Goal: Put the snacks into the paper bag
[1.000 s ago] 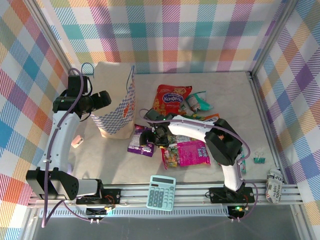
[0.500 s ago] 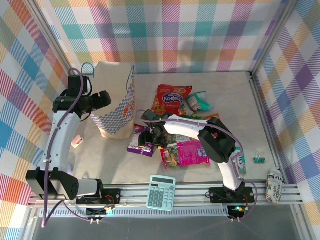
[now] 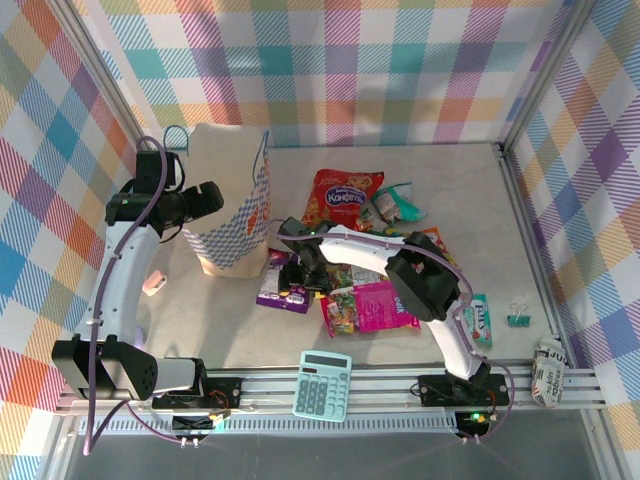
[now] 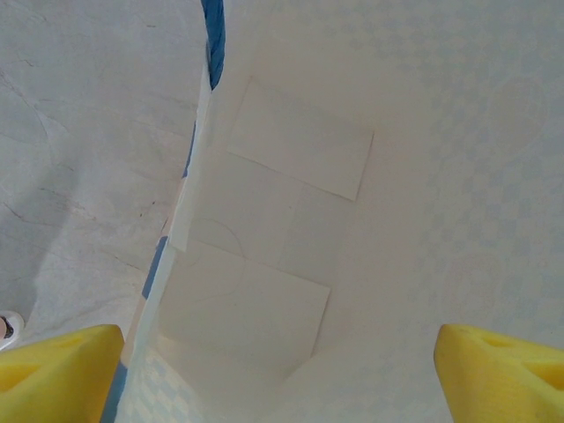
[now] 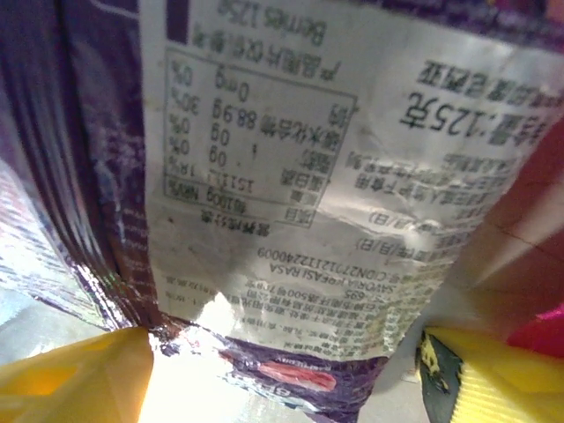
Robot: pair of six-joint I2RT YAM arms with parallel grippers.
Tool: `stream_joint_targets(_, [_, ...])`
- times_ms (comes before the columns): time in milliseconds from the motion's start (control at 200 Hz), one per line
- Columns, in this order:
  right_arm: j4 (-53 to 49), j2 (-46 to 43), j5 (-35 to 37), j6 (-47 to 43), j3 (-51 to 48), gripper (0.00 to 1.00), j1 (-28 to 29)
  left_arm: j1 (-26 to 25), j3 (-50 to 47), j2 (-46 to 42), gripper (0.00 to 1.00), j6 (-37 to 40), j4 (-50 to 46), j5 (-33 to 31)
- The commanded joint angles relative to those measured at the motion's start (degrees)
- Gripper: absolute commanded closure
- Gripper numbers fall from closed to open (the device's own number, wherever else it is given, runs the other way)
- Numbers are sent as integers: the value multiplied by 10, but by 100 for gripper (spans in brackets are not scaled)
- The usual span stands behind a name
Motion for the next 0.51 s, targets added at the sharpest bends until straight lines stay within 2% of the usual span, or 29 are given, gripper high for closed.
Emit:
stream_joint_targets(0, [55,48,-18,-9,9,28,11,8,10,-10,10,-3,-13,7])
stream_joint_targets(85, [48,48,-12,-9,9,33,11,7,9,-10,9,-4,-13,9])
stream_joint_targets(240, [35,42,2,-18,6,55,12,8,8,-11,9,-3,-14,11])
stream_joint_targets(415, [24,18,32,-23,-8,72,14,8,10,-12,9,-3,-13,17])
stream_joint_targets(500, [19,5,42,-24,-15,77,14,7,12,-12,9,-3,-12,21])
